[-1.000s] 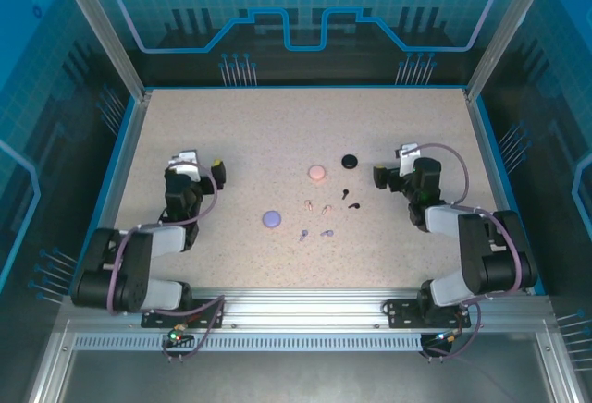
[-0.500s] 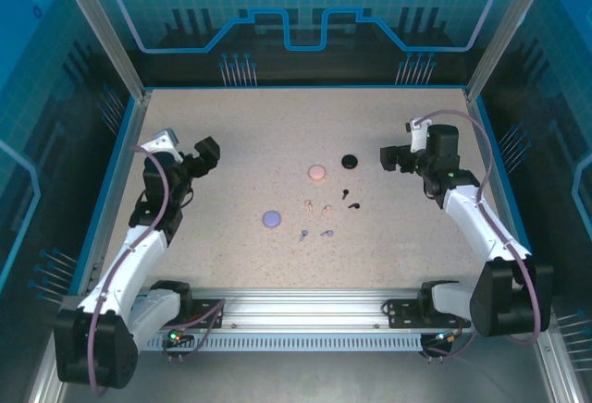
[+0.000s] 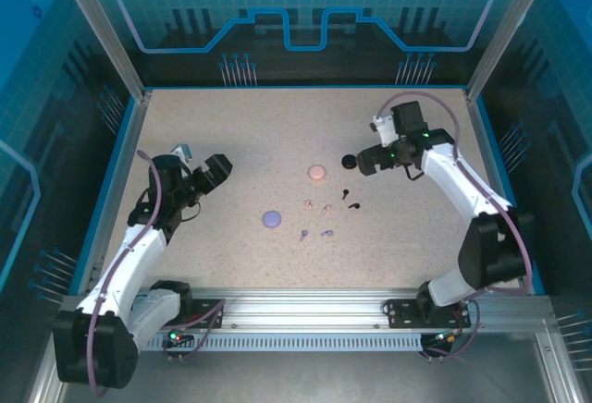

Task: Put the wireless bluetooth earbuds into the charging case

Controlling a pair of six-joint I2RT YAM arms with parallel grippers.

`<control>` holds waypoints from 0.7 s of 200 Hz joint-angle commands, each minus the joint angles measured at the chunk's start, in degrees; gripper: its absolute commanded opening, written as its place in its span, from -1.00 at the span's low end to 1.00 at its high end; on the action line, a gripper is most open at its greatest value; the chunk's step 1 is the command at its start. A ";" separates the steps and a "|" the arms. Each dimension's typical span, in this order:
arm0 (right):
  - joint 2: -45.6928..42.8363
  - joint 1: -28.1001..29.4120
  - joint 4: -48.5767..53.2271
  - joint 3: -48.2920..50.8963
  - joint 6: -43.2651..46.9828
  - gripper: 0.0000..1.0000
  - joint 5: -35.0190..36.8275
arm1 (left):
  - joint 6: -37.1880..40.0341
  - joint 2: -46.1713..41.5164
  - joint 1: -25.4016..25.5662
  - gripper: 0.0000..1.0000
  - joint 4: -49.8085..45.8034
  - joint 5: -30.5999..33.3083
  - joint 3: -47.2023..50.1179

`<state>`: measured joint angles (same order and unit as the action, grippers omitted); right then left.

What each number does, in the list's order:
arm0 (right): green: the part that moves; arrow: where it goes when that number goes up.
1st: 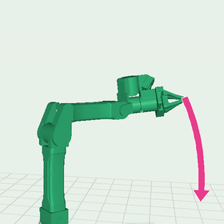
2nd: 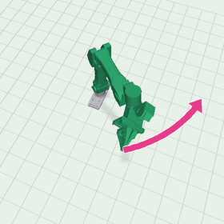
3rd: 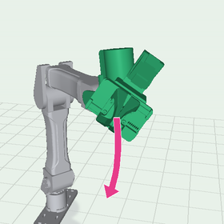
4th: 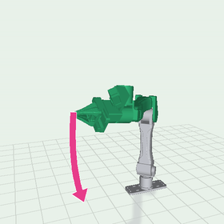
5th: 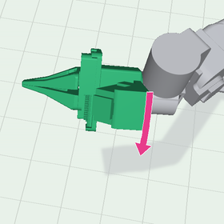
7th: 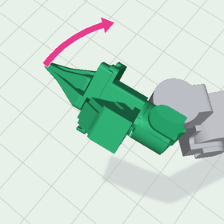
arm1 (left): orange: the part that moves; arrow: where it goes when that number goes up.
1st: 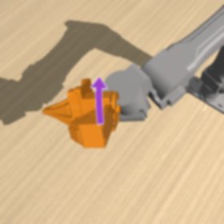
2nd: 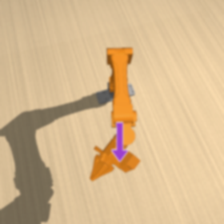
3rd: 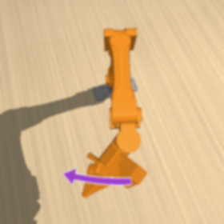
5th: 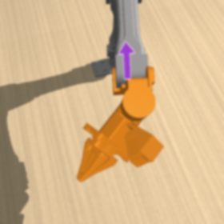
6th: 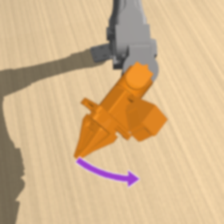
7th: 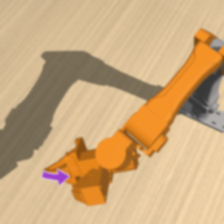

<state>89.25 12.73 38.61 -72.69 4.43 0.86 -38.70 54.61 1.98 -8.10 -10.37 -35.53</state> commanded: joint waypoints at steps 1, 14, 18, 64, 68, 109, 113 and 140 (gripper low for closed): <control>5.84 1.76 4.80 -5.11 4.42 1.00 -0.07 | -1.20 0.23 -0.13 0.98 -2.04 -2.26 -2.00; 9.95 2.52 5.42 -8.09 5.83 0.99 -0.22 | -1.14 0.02 -0.13 0.98 -2.28 -2.12 -2.00; 11.29 2.73 5.51 -9.10 6.20 0.98 -0.04 | -1.12 -0.09 -0.14 0.98 -2.35 -2.07 -2.01; 26.10 4.49 8.86 -20.33 7.48 0.77 1.45 | -0.98 -0.90 -0.10 0.98 -3.20 -1.77 -2.48; 27.08 4.70 9.01 -21.03 7.51 0.76 1.73 | -0.95 -0.91 -0.05 0.97 -3.31 -1.82 -2.50; 34.75 6.56 10.69 -27.51 8.31 0.69 3.73 | -0.68 -0.57 -0.04 0.97 -3.78 -1.14 -2.79; 35.28 6.65 10.77 -27.92 8.38 0.69 3.79 | -0.78 -0.51 -0.04 0.98 -3.72 -1.14 -2.73; 38.01 6.76 11.48 -30.33 9.09 0.70 4.44 | -1.12 -0.36 -0.04 0.98 -3.15 -1.14 -2.35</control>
<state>124.90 19.07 47.18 -99.74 11.92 4.14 -39.09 54.65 1.98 -10.52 -10.98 -36.34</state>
